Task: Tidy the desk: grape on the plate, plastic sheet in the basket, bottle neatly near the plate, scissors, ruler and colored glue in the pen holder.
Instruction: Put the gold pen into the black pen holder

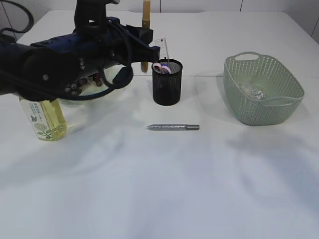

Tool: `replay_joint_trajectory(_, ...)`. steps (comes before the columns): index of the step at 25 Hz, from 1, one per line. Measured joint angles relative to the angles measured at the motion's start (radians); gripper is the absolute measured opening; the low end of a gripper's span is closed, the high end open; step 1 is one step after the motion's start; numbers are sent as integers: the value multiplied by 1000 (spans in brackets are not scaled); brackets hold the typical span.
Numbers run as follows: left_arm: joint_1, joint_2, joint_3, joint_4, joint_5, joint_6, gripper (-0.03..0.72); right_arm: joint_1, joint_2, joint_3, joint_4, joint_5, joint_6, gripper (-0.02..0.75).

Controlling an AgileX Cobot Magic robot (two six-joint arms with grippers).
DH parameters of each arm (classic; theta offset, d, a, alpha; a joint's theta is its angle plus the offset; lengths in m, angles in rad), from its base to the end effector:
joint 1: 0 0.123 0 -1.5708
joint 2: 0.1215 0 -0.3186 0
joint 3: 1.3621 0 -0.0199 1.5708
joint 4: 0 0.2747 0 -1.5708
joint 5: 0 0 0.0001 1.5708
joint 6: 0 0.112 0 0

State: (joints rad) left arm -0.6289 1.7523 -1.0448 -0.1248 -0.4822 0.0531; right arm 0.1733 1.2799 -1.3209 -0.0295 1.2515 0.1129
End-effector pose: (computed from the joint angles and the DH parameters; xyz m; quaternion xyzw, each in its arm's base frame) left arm 0.3603 -0.2541 0.2678 0.1946 0.7297 -0.2000 0.6243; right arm 0.2611 0.0425 0.3909 -0.0308 0.9745 0.0171 0.2217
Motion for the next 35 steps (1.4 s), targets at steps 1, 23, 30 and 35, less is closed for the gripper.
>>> replay_joint_trajectory(1,9,24,-35,5,-1,0,96,0,0,0,0,0,0,384)
replay_joint_trajectory(23,74,443,-631,23,68,0,106,0,0,0,-12,0,-8,384)
replay_joint_trajectory(30,82,509,-701,23,111,0,109,0,0,0,-13,-11,-9,384)
replay_joint_trajectory(35,82,519,-701,23,127,0,110,0,0,0,-13,-25,-11,384)
